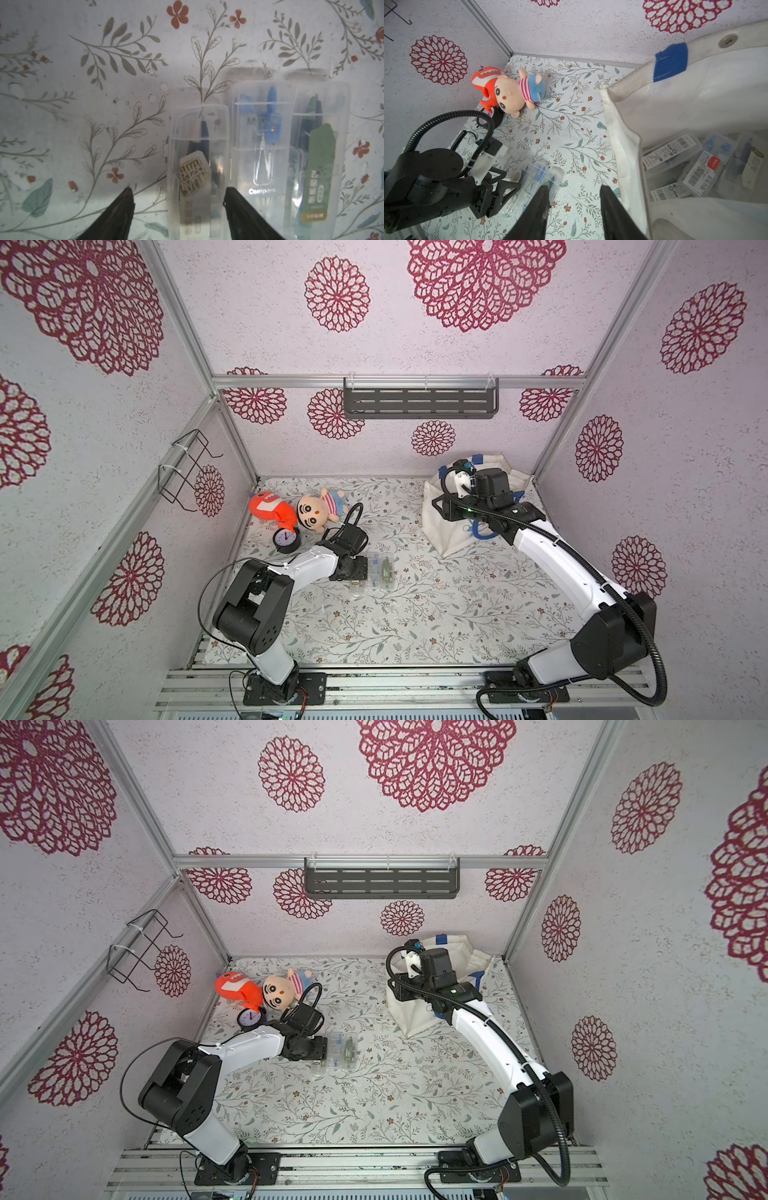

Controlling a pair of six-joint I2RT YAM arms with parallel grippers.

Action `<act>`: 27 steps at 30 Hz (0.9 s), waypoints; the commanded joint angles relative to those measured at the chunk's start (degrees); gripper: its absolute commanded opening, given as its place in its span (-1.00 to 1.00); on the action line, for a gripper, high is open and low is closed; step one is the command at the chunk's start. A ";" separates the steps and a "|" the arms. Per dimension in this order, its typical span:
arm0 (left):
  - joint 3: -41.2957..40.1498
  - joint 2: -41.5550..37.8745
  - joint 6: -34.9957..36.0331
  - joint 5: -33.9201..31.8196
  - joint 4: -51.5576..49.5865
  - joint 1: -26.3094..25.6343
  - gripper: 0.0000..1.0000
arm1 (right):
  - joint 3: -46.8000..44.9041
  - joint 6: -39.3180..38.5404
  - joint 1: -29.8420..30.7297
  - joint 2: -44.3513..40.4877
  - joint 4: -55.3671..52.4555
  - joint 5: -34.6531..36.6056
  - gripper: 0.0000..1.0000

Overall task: Put the compass set into the canvas bag
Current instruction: Pick up the compass set at the center of the board.

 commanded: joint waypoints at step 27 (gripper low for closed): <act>-0.53 3.46 -2.76 -2.86 -0.49 -1.02 0.03 | 2.29 0.04 2.58 -0.31 0.19 -1.26 -0.11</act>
